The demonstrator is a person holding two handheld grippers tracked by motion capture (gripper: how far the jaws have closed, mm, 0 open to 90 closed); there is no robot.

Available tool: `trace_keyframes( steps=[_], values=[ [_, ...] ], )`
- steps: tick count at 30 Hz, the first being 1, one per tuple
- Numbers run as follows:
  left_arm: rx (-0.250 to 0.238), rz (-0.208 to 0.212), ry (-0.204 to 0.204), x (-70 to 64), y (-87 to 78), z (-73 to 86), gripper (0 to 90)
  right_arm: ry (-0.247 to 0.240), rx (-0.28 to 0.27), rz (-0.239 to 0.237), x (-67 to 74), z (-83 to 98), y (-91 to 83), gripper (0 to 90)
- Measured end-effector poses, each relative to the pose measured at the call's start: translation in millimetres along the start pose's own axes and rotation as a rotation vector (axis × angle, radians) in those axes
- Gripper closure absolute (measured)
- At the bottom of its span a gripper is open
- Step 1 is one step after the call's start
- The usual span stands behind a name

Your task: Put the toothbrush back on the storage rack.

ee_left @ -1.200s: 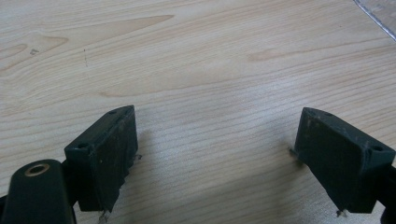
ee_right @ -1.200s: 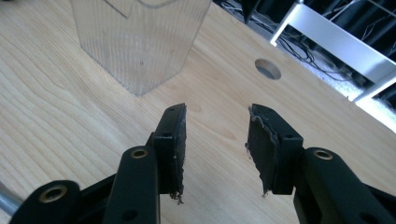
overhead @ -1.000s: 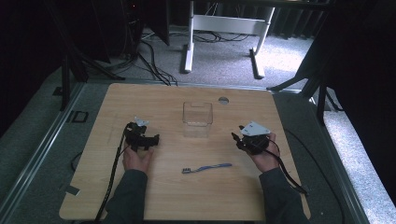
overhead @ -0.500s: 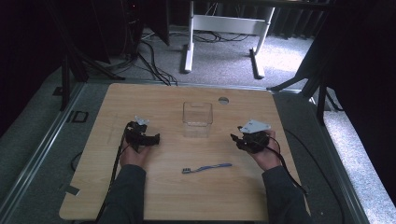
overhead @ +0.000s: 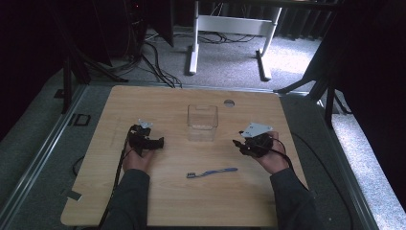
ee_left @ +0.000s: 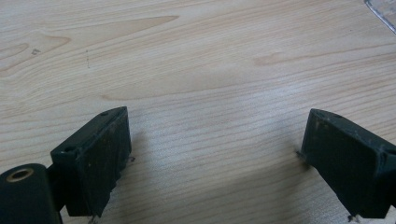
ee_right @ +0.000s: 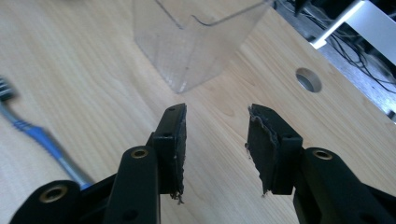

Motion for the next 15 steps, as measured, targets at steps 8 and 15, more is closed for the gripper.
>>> trace_keyframes(
  steps=[8,15],
  values=[
    [-0.001,-0.001,-0.002,-0.1,0.2,-0.2,8.5,-0.021,0.008,-0.032,2.2,-8.5,-3.8,57.2],
    [-0.001,-0.002,-0.002,-0.1,0.3,-0.3,8.5,-0.038,0.015,-0.060,3.8,-12.6,-4.8,58.5]
  ],
)
Point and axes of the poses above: each handheld gripper's, and its own axes: y roughly forward along the jaws, z roughly out of its underside, x roughly to its left, the point moved 5 cm from there along y, roughly forward along the jaws, and after that the axes turned 5 degrees about y, right-handed, at the moved point
